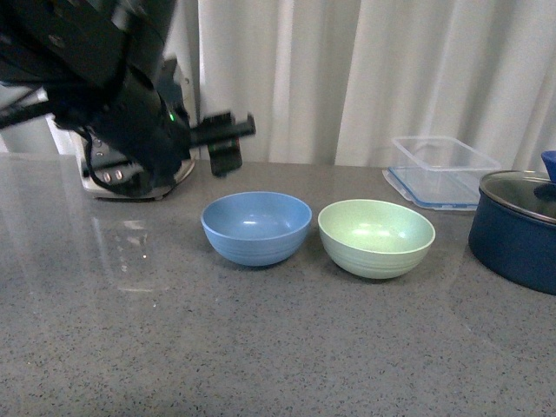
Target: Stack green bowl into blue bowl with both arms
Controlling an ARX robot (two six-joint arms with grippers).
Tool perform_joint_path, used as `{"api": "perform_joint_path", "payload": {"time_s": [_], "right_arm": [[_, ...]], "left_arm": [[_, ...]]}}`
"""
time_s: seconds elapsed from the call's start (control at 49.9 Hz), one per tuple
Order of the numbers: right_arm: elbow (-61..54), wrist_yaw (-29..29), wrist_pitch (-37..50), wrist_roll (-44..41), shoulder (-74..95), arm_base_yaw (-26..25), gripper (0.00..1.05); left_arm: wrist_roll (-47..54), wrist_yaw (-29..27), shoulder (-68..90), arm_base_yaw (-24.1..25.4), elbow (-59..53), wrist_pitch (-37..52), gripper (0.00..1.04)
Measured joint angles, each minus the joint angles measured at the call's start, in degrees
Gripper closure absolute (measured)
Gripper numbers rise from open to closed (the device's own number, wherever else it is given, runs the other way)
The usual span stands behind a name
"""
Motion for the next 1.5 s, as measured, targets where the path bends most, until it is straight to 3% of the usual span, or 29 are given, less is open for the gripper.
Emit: {"api": "perform_joint_path", "payload": {"time_s": [0.06, 0.08, 0.14, 0.221, 0.602, 1.103, 1.264, 1.504], "right_arm": [[0.0, 0.0, 0.0, 0.0, 0.0, 0.0, 0.1], [0.0, 0.0, 0.0, 0.0, 0.0, 0.0, 0.1], [0.0, 0.0, 0.0, 0.0, 0.0, 0.0, 0.1], [0.0, 0.0, 0.0, 0.0, 0.0, 0.0, 0.1], [0.0, 0.0, 0.0, 0.0, 0.0, 0.0, 0.1], [0.0, 0.0, 0.0, 0.0, 0.0, 0.0, 0.1], [0.0, 0.0, 0.0, 0.0, 0.0, 0.0, 0.1], [0.0, 0.0, 0.0, 0.0, 0.0, 0.0, 0.1]], "left_arm": [[6.4, -1.2, -6.3, -0.6, -6.3, 10.6, 0.18], [7.4, -3.0, -8.0, -0.7, -7.9, 13.5, 0.2], [9.9, -6.3, -13.1, -0.6, -13.2, 21.0, 0.31], [11.6, -5.7, -18.0, 0.3, -20.5, 26.5, 0.44], [13.2, -0.6, -30.2, 6.9, -48.9, 36.9, 1.02], [13.5, 4.2, -45.0, 11.5, -65.8, 39.0, 1.01], [13.6, 8.8, -50.4, 15.1, -69.6, 37.4, 1.01], [13.5, 8.9, -59.1, 16.3, -73.6, 32.6, 1.01]]}}
